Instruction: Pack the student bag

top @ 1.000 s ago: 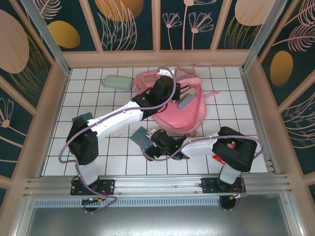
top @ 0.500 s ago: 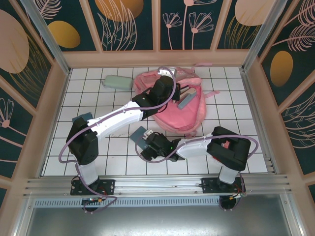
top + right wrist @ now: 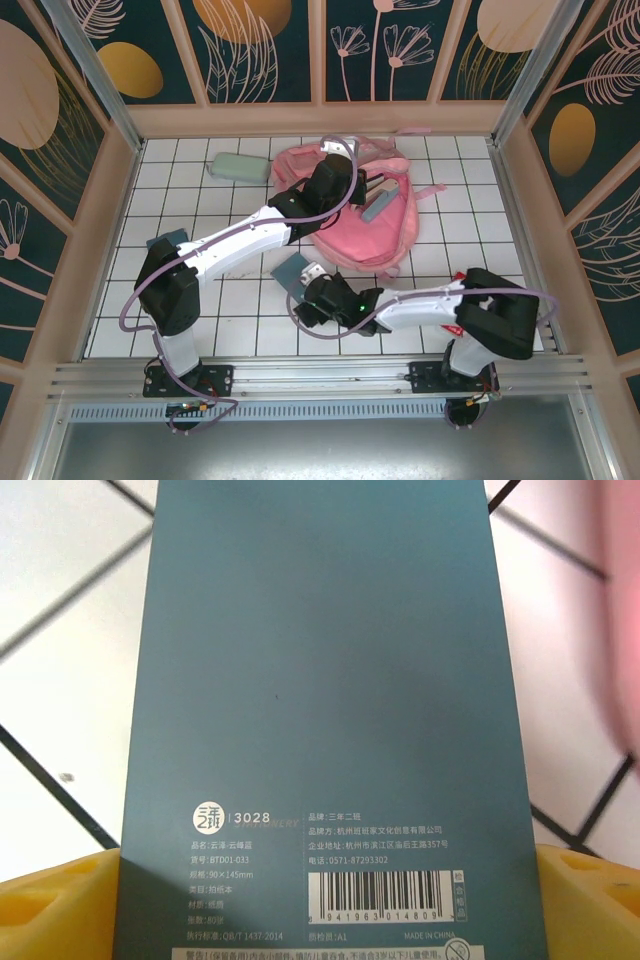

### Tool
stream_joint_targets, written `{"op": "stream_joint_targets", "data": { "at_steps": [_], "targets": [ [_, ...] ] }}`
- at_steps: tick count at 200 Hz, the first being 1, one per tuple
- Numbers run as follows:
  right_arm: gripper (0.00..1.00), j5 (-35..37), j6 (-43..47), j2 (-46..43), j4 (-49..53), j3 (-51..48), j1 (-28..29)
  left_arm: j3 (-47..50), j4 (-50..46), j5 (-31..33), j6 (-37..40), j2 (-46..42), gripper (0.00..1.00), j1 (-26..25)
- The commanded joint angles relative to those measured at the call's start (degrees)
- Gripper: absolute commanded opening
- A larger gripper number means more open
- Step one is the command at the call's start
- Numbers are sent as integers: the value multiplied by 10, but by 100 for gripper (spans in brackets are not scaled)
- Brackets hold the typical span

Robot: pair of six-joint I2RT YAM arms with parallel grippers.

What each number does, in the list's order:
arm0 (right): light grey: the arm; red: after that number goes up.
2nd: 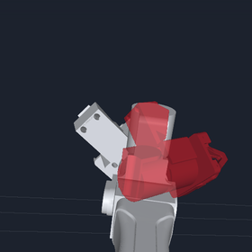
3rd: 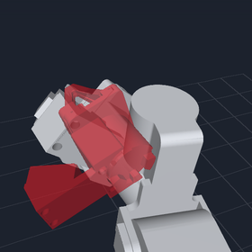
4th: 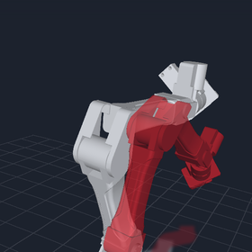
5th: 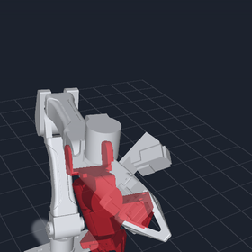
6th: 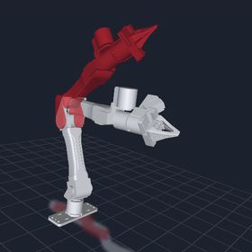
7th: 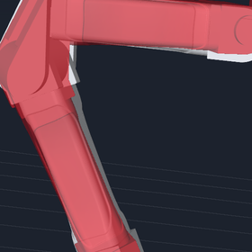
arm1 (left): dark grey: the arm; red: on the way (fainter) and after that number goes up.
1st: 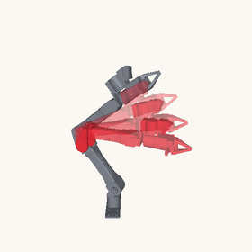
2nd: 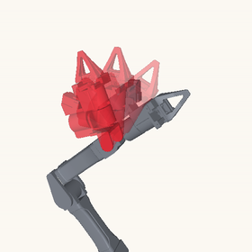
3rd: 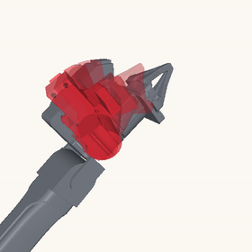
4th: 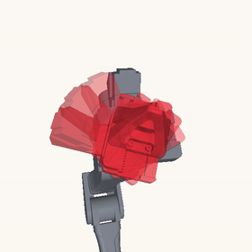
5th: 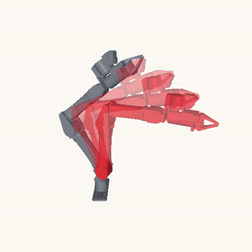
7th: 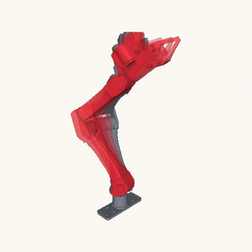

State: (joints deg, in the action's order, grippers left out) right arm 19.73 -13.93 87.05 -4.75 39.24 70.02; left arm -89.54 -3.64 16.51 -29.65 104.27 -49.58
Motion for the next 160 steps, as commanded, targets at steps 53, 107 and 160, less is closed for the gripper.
{"op": "stream_joint_targets", "data": {
  "at_steps": [53,107,160],
  "targets": [
    [80,72,-71,-222,65,-73,-16,-15,25,42,-3,-24,0,13],
    [77,59,-95,-315,88,-110,-140,-15,26,52,-8,-35,0,13],
    [77,11,-52,-250,4,-88,-254,-3,37,56,-5,-57,0,13]
  ]
}}
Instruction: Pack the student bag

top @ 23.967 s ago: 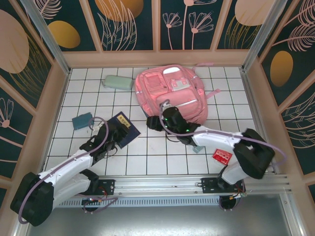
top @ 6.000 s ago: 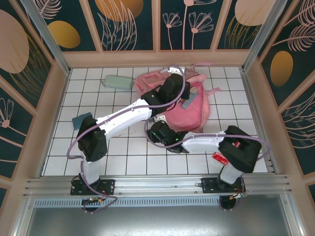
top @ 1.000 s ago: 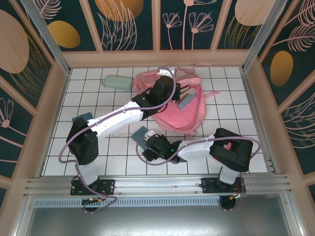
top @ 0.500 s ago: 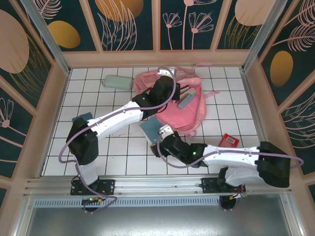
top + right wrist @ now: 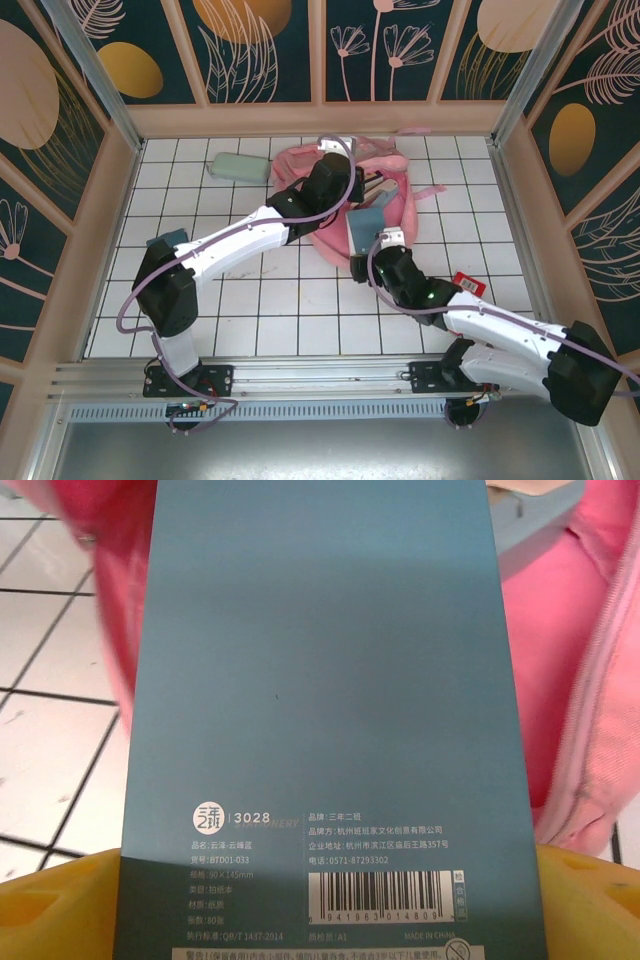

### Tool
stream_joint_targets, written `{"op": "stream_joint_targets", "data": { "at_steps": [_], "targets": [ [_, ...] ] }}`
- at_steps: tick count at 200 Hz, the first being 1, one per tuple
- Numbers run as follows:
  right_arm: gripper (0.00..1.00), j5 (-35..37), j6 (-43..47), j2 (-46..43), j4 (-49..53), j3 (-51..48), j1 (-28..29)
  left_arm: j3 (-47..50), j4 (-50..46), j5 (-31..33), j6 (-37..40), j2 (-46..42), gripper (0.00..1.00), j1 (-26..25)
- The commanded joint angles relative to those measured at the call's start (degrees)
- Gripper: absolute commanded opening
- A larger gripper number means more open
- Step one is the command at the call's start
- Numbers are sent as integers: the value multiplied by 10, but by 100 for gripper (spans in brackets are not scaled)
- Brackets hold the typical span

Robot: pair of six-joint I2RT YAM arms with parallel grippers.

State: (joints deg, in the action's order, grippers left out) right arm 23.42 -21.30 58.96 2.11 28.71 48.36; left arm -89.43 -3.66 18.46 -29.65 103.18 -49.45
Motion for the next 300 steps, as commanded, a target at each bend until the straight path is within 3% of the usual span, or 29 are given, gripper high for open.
{"op": "stream_joint_targets", "data": {
  "at_steps": [1,32,136,162,187,236,251,258,278,300],
  "targets": [
    [77,-27,23,33,-67,18,-40,-3,37,36,-5,-46,0,12],
    [78,-66,37,100,-122,47,-92,-6,42,21,4,-61,0,11],
    [79,-86,95,357,-178,247,-142,-7,45,-14,0,-56,0,12],
    [96,-77,108,399,-180,279,-148,-6,44,-18,-3,-57,0,11],
    [99,-82,98,383,-191,267,-147,-6,41,-14,-2,-56,0,12],
    [99,-119,20,255,-198,169,-146,-9,40,-8,0,-53,0,12],
    [92,-135,-7,220,-191,141,-147,-9,41,-9,0,-53,0,12],
    [85,-143,-16,210,-188,128,-146,-10,41,-8,-1,-53,0,12],
    [40,-167,-29,197,-182,98,-144,-9,42,-9,-4,-53,0,12],
    [8,-160,-33,204,-185,66,-136,-9,43,-8,-6,-53,0,11]
  ]
}}
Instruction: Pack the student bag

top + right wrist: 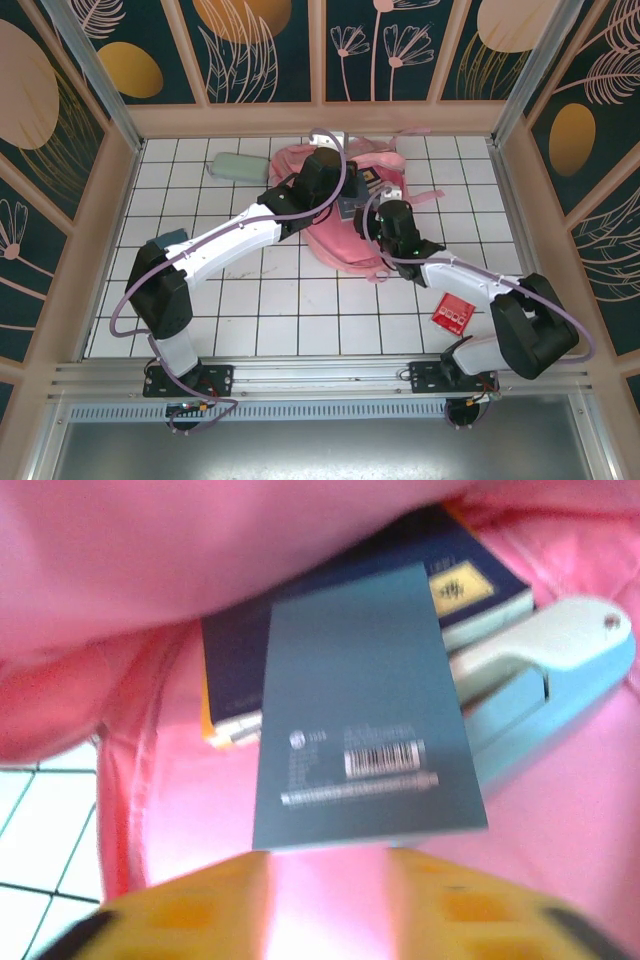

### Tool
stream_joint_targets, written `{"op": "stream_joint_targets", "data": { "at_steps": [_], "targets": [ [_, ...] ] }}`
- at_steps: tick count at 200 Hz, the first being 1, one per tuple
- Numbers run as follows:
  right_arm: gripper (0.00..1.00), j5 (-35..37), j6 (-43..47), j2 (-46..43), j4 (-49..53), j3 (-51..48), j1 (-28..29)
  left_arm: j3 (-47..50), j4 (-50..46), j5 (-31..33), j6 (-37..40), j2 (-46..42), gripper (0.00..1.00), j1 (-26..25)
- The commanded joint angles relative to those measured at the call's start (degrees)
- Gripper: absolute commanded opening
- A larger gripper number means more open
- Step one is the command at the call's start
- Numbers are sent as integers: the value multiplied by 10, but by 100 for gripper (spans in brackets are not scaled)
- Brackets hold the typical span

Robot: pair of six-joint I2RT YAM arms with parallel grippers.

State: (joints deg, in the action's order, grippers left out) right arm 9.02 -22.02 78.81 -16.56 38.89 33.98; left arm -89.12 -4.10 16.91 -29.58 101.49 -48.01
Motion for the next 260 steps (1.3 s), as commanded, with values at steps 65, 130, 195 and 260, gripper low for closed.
{"op": "stream_joint_targets", "data": {
  "at_steps": [65,130,195,260],
  "targets": [
    [1,-22,-14,105,-16,14,6,-12,47,-5,-14,-36,0,-3],
    [4,-5,-9,167,-30,93,-11,0,47,-18,-19,-37,0,-3],
    [4,7,-11,251,-34,190,-47,14,50,-35,-28,-44,0,-3],
    [20,-39,-28,218,-33,153,-51,29,48,-6,-19,-50,0,-3]
  ]
}}
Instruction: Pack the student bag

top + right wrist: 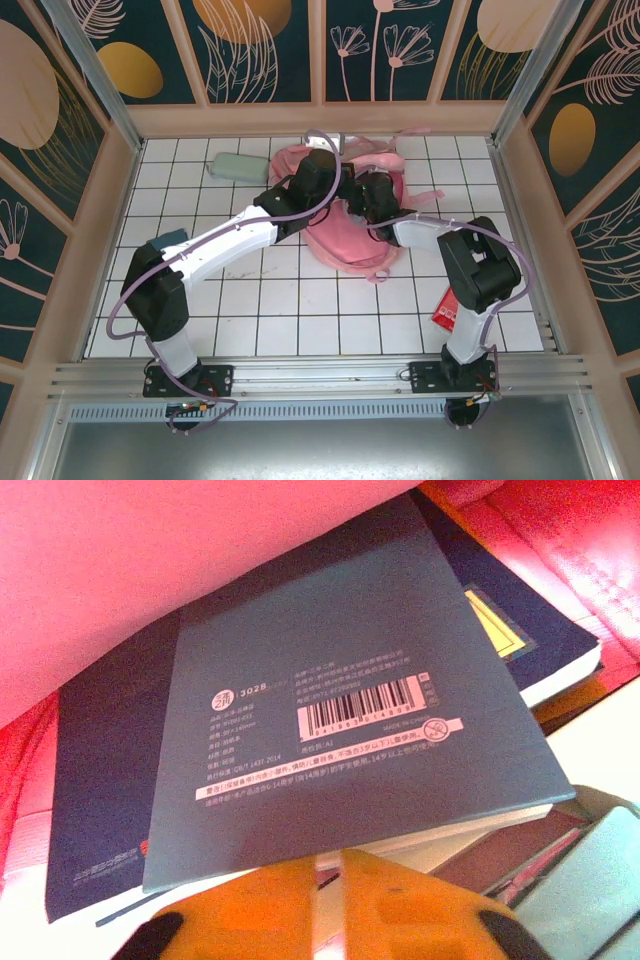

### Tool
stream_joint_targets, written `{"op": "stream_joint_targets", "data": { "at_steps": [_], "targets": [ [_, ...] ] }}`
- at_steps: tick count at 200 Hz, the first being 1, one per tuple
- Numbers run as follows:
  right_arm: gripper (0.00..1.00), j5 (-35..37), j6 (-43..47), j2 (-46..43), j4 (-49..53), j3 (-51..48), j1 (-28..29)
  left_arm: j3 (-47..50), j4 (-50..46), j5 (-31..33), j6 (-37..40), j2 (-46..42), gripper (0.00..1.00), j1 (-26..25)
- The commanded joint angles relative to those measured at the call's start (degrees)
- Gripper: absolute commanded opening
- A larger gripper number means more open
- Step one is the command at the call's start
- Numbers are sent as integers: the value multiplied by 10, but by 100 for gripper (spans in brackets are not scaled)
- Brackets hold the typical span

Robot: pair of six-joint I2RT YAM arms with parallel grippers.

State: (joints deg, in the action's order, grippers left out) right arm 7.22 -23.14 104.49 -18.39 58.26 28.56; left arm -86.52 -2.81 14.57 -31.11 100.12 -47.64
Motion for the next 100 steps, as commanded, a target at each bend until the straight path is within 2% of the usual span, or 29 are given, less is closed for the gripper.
{"op": "stream_joint_targets", "data": {
  "at_steps": [1,59,100],
  "targets": [
    [20,-22,-18,-42,-15,-43,3,3,35,18,-4,-36,0,-6],
    [38,10,-47,-226,40,-178,39,-6,38,25,4,-23,0,-6],
    [40,58,-106,-384,148,-267,44,5,47,21,10,-26,0,-7]
  ]
}}
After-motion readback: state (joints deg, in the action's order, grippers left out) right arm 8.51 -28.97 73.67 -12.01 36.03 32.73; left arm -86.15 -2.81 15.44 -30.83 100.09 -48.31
